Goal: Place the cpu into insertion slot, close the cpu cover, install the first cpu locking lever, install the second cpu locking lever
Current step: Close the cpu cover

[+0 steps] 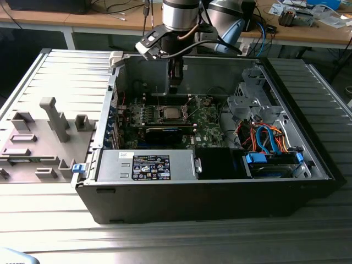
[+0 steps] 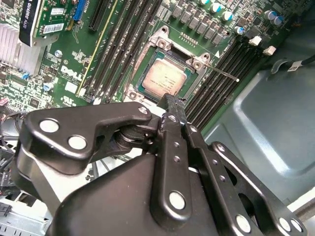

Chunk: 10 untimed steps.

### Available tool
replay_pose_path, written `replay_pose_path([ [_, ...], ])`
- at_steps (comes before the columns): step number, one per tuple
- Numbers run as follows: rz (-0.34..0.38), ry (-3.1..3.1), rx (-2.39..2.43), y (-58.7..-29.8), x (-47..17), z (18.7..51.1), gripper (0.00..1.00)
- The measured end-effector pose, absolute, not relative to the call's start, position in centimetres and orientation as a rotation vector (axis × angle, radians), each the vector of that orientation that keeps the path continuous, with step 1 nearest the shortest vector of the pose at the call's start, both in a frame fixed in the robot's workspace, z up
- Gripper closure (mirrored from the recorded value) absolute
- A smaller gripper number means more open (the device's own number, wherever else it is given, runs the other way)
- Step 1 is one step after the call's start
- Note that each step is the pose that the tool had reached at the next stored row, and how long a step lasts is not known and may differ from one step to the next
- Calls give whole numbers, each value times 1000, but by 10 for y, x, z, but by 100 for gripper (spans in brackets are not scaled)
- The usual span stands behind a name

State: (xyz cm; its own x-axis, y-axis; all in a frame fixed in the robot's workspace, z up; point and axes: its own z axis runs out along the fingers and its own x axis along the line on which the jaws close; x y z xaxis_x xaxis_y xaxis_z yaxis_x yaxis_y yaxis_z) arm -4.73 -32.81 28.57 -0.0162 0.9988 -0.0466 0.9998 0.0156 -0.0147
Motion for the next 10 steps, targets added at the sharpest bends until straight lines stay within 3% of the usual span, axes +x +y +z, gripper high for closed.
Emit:
replay_pose_path([
  [10, -67, 2222, 2187, -328, -38, 286, 89],
])
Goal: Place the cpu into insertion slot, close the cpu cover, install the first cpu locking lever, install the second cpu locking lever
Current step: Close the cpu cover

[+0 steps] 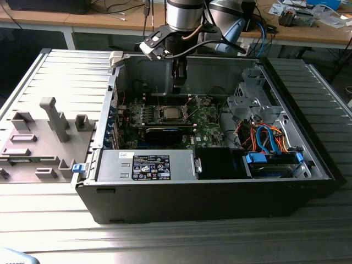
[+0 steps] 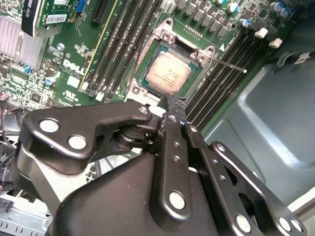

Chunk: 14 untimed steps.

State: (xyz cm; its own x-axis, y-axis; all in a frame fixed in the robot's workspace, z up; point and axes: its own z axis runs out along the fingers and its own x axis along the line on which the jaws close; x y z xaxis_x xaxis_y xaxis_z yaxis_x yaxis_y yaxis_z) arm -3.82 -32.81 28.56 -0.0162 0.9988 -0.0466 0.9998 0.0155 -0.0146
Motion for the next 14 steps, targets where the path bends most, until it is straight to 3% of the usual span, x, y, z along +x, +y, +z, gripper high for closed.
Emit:
replay_pose_path([
  [14, -67, 2222, 2187, -328, -29, 285, 89],
])
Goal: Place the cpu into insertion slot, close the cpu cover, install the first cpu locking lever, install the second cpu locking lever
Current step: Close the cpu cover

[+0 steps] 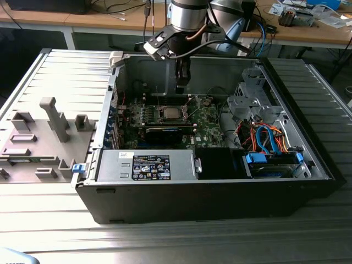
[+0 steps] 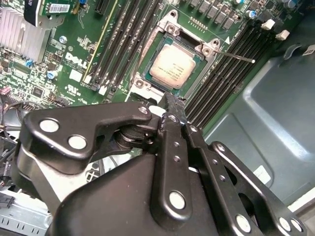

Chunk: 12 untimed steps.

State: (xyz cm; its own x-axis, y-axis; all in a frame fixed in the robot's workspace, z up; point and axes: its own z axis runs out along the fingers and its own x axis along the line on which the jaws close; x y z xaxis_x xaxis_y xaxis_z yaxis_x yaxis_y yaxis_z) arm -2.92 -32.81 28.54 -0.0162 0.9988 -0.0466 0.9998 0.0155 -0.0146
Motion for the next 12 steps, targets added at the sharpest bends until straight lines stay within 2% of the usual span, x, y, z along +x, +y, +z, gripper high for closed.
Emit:
replay_pose_path([
  [12, -67, 2222, 2187, -328, -23, 285, 89],
])
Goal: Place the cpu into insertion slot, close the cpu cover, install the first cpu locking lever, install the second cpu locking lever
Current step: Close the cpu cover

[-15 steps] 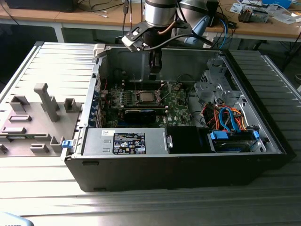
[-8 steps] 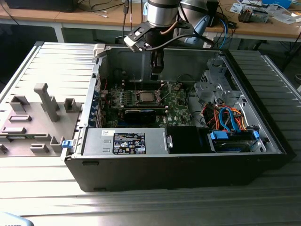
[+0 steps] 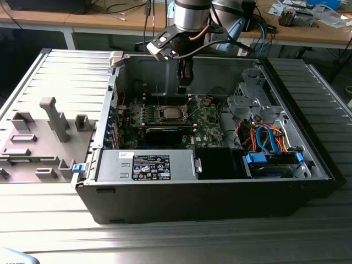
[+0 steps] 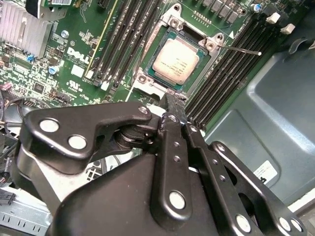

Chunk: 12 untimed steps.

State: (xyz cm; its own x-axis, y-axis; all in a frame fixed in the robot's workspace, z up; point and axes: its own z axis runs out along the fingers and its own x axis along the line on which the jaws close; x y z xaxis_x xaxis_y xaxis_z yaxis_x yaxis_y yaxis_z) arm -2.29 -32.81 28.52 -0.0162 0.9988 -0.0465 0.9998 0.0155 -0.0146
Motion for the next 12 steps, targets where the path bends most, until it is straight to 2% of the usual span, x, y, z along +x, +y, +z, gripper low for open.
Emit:
replay_pose_path([
  [12, -67, 2222, 2187, -328, -17, 285, 89],
])
